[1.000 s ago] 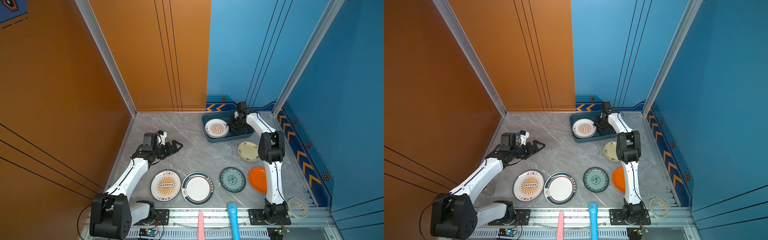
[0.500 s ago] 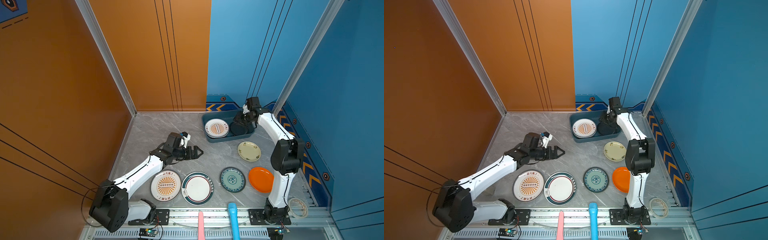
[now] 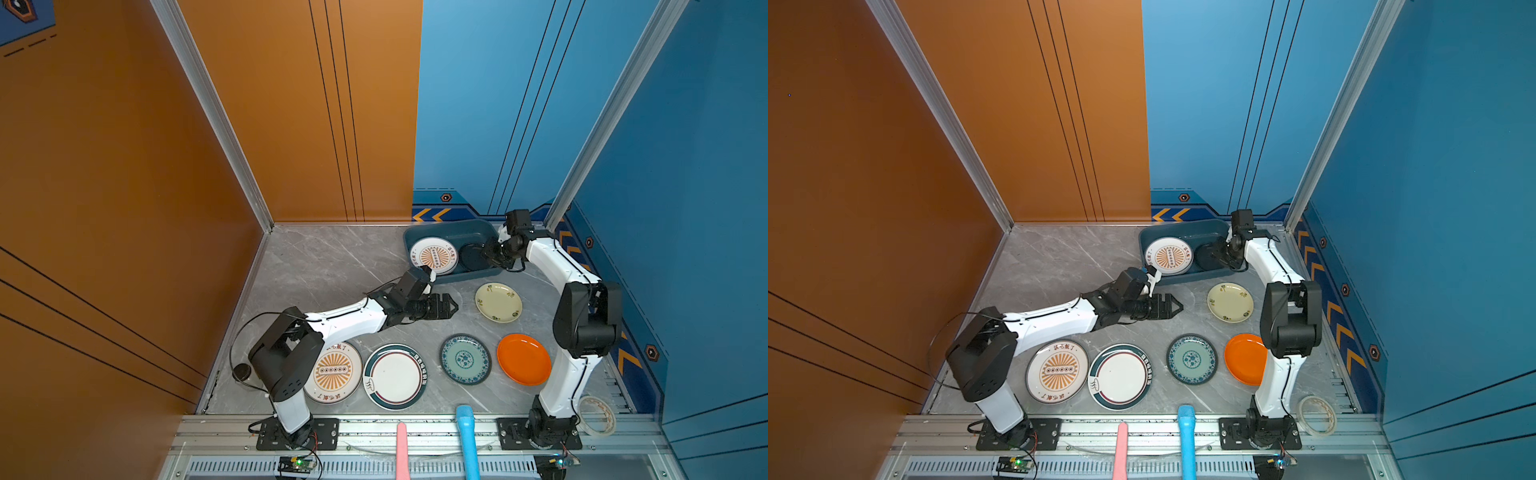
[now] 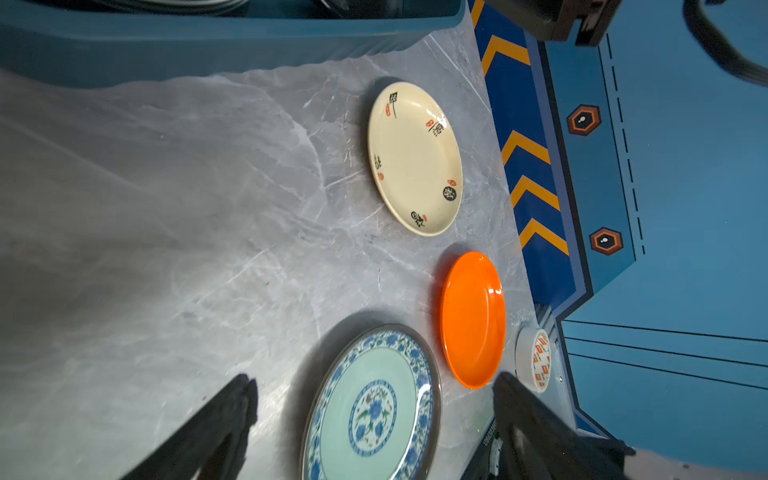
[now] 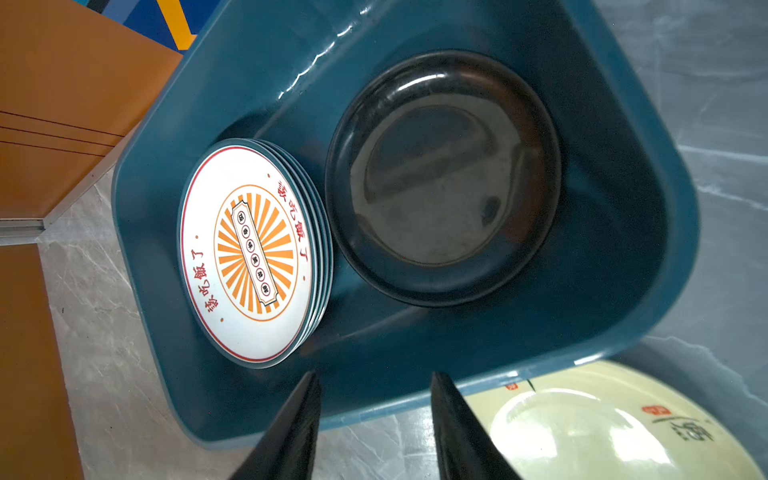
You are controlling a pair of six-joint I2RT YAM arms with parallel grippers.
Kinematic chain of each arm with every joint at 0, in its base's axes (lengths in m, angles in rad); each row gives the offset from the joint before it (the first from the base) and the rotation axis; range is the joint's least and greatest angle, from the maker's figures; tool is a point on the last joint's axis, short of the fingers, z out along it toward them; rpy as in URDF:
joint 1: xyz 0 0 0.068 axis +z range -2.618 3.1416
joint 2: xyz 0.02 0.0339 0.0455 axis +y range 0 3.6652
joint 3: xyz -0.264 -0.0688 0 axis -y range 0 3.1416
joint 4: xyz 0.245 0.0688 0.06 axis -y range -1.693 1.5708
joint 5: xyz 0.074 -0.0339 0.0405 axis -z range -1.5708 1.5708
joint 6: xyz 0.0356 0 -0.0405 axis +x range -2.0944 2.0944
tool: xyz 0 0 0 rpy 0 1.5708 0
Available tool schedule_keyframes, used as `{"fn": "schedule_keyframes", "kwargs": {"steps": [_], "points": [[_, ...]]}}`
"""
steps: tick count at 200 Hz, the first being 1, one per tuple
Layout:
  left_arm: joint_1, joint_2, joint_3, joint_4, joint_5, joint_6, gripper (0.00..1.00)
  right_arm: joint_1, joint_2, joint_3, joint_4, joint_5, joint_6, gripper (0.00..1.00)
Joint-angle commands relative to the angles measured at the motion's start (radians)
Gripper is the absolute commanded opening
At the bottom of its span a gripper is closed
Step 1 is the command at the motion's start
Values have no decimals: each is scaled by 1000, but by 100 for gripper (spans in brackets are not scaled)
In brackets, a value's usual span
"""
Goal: Place the plates into the plastic bin on the countertop
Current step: 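Reach the left gripper to the cream plate and grasp its rim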
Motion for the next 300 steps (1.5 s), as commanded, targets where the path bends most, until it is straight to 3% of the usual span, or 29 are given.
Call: {"fn": "schedule_keyframes", "kwargs": {"steps": [1,39,49,111,206,300], "points": [[-4,59,58,28,-39,-40,89,-20,-76,-48,53,-18,-3,46],[-27,161,143,28,-58,-64,88,-64,-124,-125,92,-27,8,46],[-34,189,166,31,-59,-72,81,-75,-137,-143,104,-37,12,46],[-85,366,300,80,-57,-161,72,-113,-189,-217,129,-73,14,46],[-134,542,401,148,-160,-309,52,-123,-244,-282,149,-97,15,47],[-132,678,524,117,-238,-354,35,-128,-270,-322,157,-113,14,47]]}}
